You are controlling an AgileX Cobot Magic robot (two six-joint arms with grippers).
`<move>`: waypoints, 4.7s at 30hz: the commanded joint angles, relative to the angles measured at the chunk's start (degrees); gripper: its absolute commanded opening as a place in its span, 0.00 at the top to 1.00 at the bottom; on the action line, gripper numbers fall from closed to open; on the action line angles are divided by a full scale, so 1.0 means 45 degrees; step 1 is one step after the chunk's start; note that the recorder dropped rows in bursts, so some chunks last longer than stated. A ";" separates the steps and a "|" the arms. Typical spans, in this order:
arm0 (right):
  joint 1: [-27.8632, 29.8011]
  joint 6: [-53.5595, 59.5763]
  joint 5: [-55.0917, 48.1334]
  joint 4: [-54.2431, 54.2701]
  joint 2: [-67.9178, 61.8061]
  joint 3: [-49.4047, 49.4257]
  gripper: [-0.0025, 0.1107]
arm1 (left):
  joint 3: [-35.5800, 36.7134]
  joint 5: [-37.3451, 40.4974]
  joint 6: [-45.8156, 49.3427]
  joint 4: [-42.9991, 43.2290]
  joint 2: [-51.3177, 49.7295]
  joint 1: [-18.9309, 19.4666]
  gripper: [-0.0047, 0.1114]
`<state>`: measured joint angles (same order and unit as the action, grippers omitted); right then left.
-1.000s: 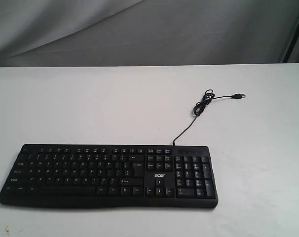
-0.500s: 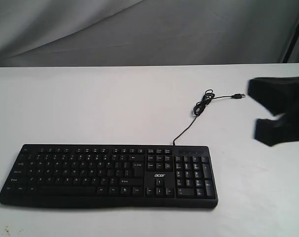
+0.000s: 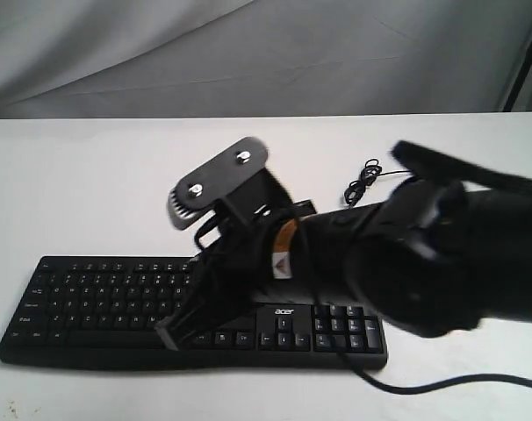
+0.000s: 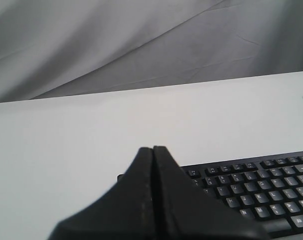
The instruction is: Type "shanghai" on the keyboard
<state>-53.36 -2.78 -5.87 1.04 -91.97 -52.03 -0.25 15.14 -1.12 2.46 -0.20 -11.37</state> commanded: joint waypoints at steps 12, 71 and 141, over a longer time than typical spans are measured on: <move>-0.0649 0.3396 -0.4041 0.0426 -0.5689 -0.7936 0.98 | 0.0055 -0.0061 -0.0035 0.0010 0.0044 -0.0051 0.96; -0.1198 1.0607 -0.0750 0.5197 -0.9865 -1.0079 0.98 | 0.0055 -0.0061 -0.0035 0.0010 0.0044 -0.0051 0.96; -0.0594 1.0614 0.1065 0.4889 -0.7650 -0.5424 0.98 | 0.0055 -0.0061 -0.0035 0.0010 0.0044 -0.0051 0.96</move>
<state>-55.93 44.98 -1.32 22.80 -126.01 -76.56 -0.25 15.14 -1.12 2.46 -0.20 -11.37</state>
